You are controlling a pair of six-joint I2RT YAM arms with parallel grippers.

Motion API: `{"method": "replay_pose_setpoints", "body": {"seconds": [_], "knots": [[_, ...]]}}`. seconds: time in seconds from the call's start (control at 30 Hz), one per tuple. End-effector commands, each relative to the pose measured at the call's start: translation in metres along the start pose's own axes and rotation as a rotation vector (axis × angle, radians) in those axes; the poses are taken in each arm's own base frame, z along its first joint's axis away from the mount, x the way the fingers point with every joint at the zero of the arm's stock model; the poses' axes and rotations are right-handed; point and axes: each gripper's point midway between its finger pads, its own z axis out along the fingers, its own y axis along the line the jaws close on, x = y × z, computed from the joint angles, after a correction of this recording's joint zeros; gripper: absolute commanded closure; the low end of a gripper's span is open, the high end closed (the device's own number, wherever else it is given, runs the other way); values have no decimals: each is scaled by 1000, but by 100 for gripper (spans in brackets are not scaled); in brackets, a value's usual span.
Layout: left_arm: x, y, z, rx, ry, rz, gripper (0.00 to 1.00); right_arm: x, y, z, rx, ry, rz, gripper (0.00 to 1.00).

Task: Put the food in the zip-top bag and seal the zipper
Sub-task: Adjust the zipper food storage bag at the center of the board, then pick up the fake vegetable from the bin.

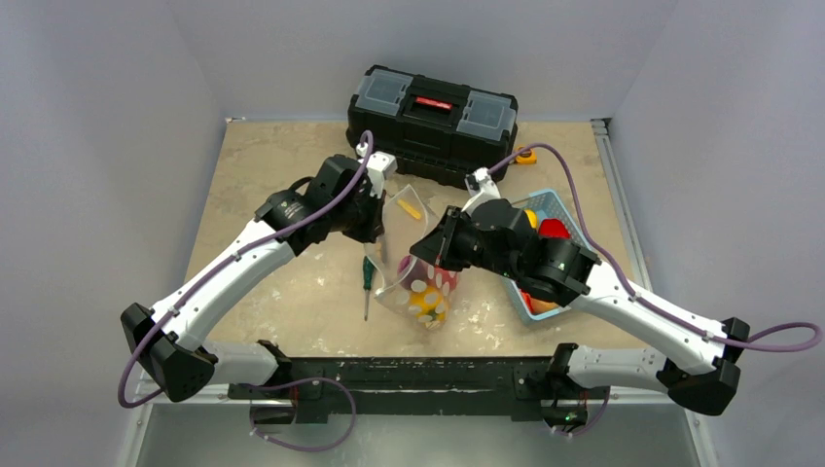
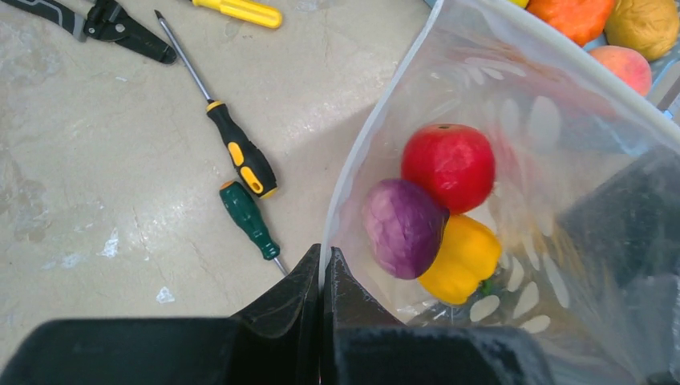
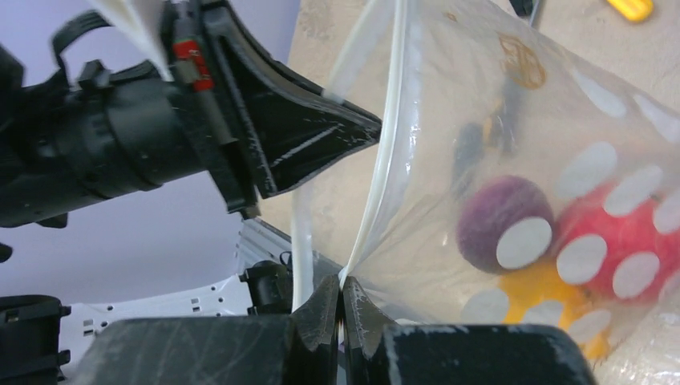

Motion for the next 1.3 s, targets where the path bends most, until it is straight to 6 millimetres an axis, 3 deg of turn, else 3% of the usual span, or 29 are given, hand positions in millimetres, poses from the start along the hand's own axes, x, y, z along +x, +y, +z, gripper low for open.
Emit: {"method": "replay_pose_setpoints", "body": {"seconds": [0.0,0.27,0.4,0.5,0.67,0.8,0.93,1.07,1.27], "knots": [[-11,-2,-6,10,-43,23,100,-15,10,-11,-8,-18,-144,100],[-6,-16,0,89,-9,25,100,24,-6,4,-107,64,-181,98],[-3,-17,5,97,15,23,100,27,-17,9,-78,68,-223,82],[0,-16,10,92,34,20,100,17,-28,2,-5,38,-266,63],[2,-17,14,90,53,19,100,-18,-36,-28,79,-91,-323,38],[2,-16,14,89,53,17,100,-47,-49,-58,170,-222,-318,32],[2,-18,14,97,52,15,100,-72,-83,-82,316,-389,-260,28],[2,-17,14,94,52,15,100,-79,-125,-96,478,-508,-183,23],[2,-18,14,100,54,14,100,-73,-182,-76,704,-517,-198,14]]}}
